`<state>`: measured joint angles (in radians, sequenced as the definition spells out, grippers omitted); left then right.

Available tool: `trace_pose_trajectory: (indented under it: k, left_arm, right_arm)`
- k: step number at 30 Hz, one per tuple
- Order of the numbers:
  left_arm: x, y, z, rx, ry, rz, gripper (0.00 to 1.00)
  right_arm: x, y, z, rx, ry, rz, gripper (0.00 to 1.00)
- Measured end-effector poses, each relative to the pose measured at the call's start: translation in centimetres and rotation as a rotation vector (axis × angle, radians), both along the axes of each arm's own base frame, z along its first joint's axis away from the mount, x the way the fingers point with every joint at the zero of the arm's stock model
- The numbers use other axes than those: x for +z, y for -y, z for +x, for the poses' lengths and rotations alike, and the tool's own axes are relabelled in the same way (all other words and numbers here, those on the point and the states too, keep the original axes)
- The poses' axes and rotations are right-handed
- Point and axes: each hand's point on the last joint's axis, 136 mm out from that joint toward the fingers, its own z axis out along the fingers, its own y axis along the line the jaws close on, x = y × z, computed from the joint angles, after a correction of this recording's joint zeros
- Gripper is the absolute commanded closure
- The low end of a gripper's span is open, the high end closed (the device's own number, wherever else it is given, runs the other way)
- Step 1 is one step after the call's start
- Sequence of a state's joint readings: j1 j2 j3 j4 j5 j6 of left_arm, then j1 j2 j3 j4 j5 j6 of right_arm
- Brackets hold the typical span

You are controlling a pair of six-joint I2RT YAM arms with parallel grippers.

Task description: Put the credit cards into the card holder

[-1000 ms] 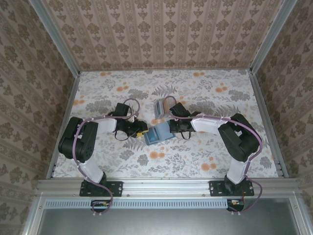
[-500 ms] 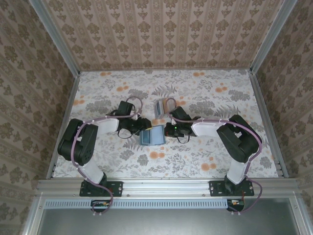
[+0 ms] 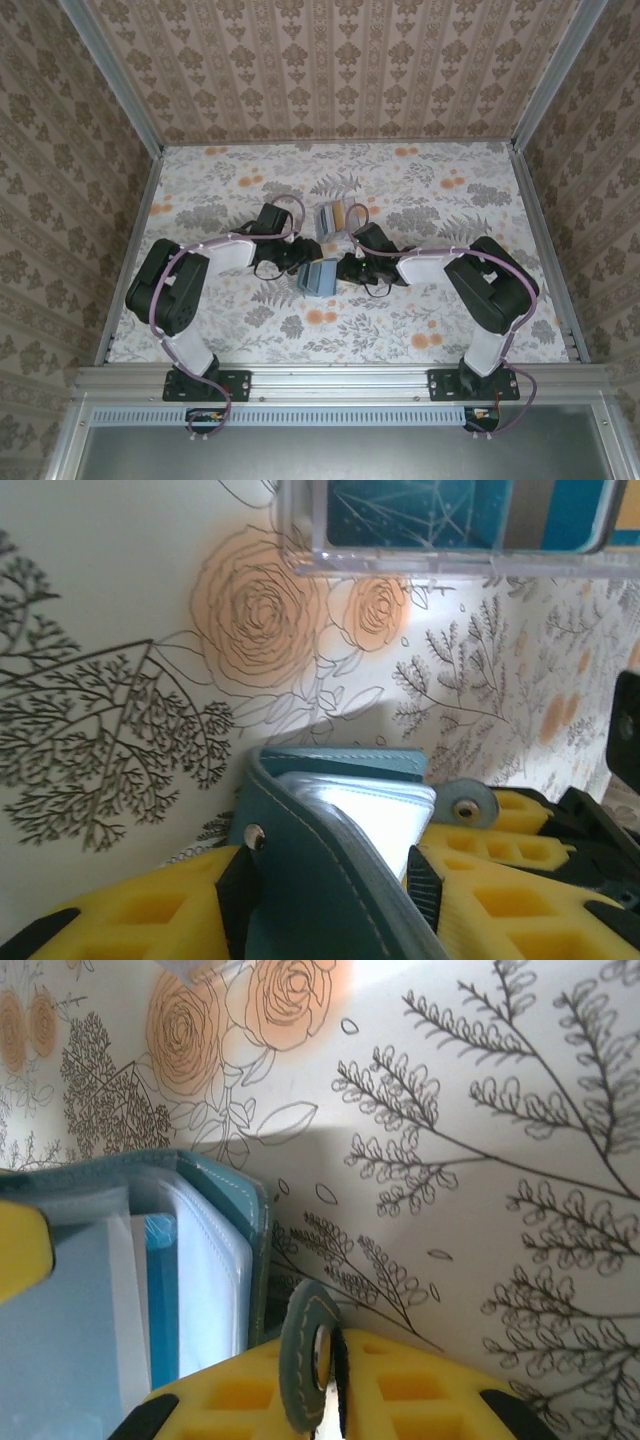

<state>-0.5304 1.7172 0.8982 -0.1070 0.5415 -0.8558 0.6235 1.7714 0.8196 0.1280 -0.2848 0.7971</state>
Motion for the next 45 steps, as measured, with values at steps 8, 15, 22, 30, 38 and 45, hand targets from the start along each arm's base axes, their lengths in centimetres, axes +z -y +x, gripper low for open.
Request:
trace_pose_trajectory:
  k: [8, 15, 22, 30, 38, 45]
  left_arm:
    - [0.5, -2.4, -0.8, 0.029, -0.028, 0.084, 0.18]
    - [3.7, -0.3, -1.3, -0.043, 0.034, 0.037, 0.20]
    - [4.9, 1.5, -1.6, -0.090, 0.056, 0.004, 0.20]
    - [1.4, 1.2, -0.2, -0.084, 0.018, 0.004, 0.28]
    - [0.8, 1.0, 0.4, -0.077, 0.022, -0.031, 0.32]
    - [1.2, -0.9, 0.3, -0.041, 0.032, -0.032, 0.32]
  right_arm:
    - [0.0, 0.1, -0.2, 0.002, -0.008, -0.004, 0.84]
    - [-0.1, -0.4, -0.1, -0.001, -0.034, 0.010, 0.85]
    - [-0.1, -0.7, 0.1, -0.015, -0.050, 0.027, 0.80]
    - [0.5, -0.4, 0.0, -0.013, -0.030, 0.019, 0.68]
    - [1.2, 0.4, -0.3, -0.006, -0.014, 0.002, 0.65]
    - [1.9, 0.7, -0.3, 0.001, -0.004, -0.006, 0.65]
